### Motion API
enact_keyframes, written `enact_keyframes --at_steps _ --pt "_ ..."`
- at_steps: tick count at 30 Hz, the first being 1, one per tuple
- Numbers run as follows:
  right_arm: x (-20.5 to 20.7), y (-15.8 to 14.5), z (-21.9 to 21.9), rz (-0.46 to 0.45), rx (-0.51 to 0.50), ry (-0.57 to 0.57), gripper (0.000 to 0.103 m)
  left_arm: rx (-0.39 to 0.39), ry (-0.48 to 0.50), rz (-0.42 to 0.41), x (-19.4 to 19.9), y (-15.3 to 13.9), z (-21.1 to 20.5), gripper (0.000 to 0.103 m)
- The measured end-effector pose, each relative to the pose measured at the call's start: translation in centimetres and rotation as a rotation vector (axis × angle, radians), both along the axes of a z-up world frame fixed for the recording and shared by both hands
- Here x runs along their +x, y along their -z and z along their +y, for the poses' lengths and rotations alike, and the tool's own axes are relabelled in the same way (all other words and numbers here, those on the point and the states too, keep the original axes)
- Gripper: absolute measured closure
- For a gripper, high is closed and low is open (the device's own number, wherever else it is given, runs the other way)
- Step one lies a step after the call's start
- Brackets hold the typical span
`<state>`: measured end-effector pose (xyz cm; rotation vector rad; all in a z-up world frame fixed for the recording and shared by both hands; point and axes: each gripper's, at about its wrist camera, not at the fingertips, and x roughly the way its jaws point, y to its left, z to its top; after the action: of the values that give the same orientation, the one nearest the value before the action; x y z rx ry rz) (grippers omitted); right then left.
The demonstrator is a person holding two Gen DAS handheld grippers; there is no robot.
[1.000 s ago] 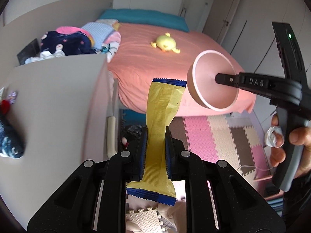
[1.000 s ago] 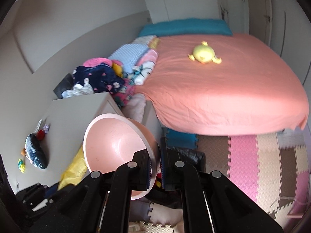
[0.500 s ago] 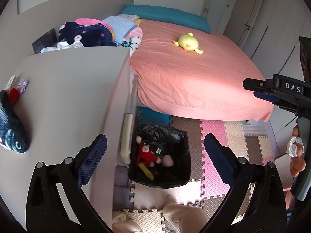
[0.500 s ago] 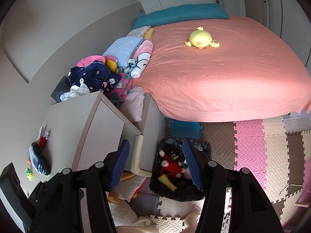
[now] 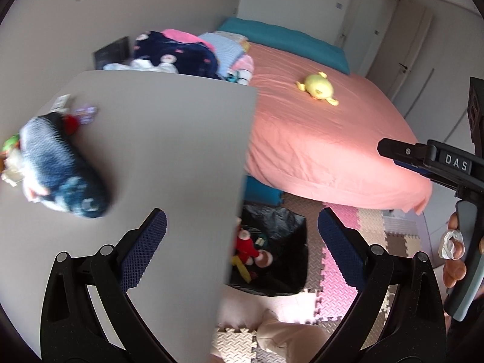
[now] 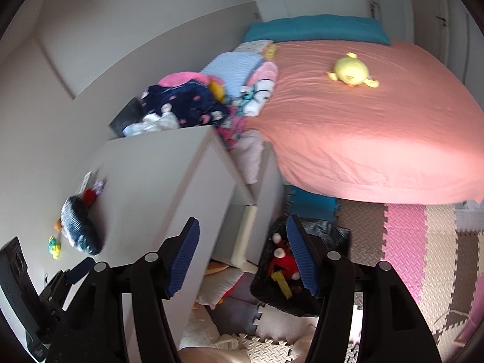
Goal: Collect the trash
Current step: 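Move both grippers back over the table toward the fish plush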
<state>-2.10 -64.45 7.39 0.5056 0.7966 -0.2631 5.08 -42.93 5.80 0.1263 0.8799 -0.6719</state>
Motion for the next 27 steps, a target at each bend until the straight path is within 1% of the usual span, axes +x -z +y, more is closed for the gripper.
enact_keyframes --at_steps 5,7,11,16,23,27 --pt "2.4 -0.4 4.3 -0.011 -0.01 -0.084 0.041 -0.009 -0.096 -0.013 1.1 -0.8 5.2 0.006" --pt "3.5 -0.6 6.3 -0.016 -0.02 -0.124 0.041 -0.01 -0.148 -0.018 1.6 -1.0 7.7 0.006" --pt "5.5 -1.1 10.3 -0.04 -0.032 -0.201 0.036 -0.01 -0.244 -0.03 2.5 -1.5 12.3 0.006" --pt "7.8 -1.2 14.9 -0.056 -0.046 -0.292 0.034 -0.025 -0.378 -0.037 3.9 -2.0 18.6 0.006" --pt "11.3 -0.4 20.9 -0.038 -0.063 -0.39 0.032 -0.048 -0.505 -0.013 6.4 -1.4 25.2 0.006" --pt "13.2 0.3 23.9 -0.017 -0.066 -0.434 0.032 -0.018 -0.564 -0.01 8.3 -0.9 27.5 0.006"
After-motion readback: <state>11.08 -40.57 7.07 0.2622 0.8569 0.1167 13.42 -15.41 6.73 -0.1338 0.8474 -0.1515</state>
